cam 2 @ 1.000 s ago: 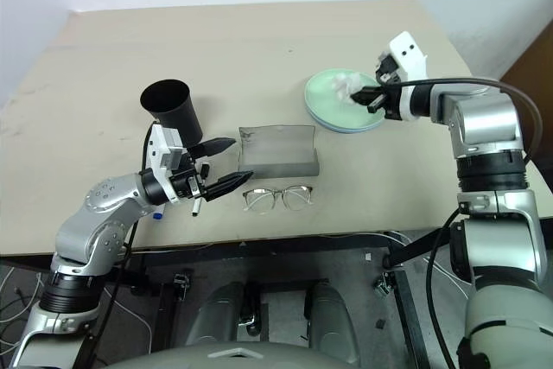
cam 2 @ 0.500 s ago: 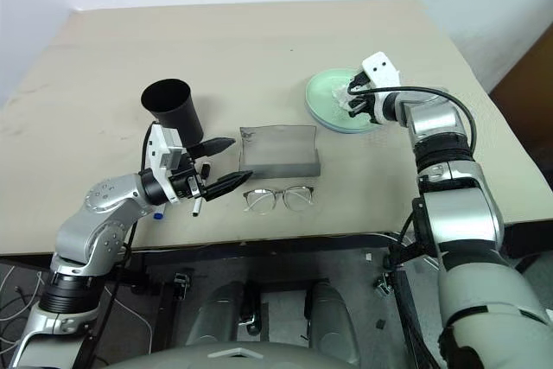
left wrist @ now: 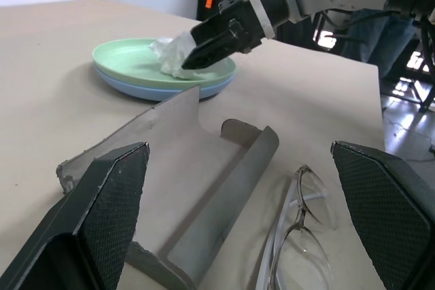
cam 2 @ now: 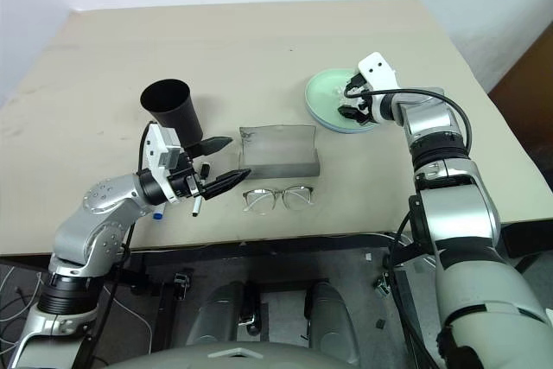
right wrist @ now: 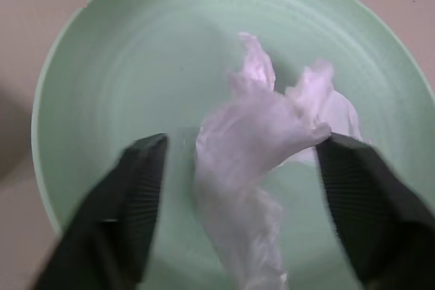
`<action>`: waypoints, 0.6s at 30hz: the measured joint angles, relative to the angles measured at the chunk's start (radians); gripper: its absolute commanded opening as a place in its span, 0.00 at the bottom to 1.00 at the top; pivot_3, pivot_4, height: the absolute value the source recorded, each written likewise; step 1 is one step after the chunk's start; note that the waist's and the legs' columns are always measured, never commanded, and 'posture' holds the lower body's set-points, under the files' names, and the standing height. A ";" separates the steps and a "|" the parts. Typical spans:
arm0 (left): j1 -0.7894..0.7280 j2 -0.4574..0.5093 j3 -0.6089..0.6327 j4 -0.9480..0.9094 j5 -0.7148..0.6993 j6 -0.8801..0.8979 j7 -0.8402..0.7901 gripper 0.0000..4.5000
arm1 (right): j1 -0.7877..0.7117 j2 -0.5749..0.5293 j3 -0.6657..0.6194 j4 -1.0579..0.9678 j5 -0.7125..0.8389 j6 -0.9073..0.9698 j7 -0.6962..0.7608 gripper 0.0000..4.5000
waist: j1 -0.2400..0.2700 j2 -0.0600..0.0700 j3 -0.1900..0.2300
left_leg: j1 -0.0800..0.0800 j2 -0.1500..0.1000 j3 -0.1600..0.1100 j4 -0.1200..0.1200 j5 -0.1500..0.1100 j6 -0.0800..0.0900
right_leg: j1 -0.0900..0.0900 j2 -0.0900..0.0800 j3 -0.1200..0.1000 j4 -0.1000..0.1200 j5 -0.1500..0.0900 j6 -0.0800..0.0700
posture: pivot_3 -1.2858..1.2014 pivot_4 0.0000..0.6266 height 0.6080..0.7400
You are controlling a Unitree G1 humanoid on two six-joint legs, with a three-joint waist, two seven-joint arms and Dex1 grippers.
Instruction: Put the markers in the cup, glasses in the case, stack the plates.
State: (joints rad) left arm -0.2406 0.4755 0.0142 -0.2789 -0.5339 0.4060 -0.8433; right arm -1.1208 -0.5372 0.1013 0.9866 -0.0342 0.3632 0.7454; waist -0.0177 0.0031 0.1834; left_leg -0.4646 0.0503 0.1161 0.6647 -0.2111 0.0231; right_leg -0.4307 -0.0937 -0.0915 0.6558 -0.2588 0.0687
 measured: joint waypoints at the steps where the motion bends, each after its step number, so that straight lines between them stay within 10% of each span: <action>1: 0.000 0.000 0.000 0.000 0.000 0.000 0.000 1.00 | -0.002 0.000 -0.004 0.000 0.000 0.002 -0.006 0.99 | 0.000 0.000 0.000 | 0.000 0.000 0.000 0.000 0.000 0.000 | 0.000 0.000 0.000 0.000 0.000 0.000 | 0.52 0.24 0.70; 9: -0.004 0.020 0.011 0.000 -0.007 0.001 -0.003 1.00 | -0.066 -0.034 -0.138 -0.094 0.111 0.102 0.021 0.99 | 0.000 0.001 0.000 | 0.000 0.000 0.000 -0.001 0.000 0.000 | -0.001 -0.001 0.000 0.000 0.000 0.000 | 0.52 0.24 0.70; 18: 0.073 0.106 0.074 -0.064 -0.060 0.035 -0.027 1.00 | 0.031 -0.061 -0.093 -0.515 0.319 0.421 0.362 0.99 | 0.001 0.001 0.000 | 0.000 0.000 0.000 -0.001 -0.001 -0.001 | -0.001 -0.003 0.001 0.000 -0.002 -0.003 | 0.52 0.24 0.70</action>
State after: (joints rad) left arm -0.1671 0.5811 0.0880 -0.3425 -0.5940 0.4410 -0.8703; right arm -1.0893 -0.5983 0.0081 0.4714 0.2851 0.7846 1.1070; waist -0.0163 0.0036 0.1837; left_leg -0.4646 0.0504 0.1160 0.6632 -0.2124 0.0220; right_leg -0.4315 -0.0968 -0.0908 0.6554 -0.2606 0.0656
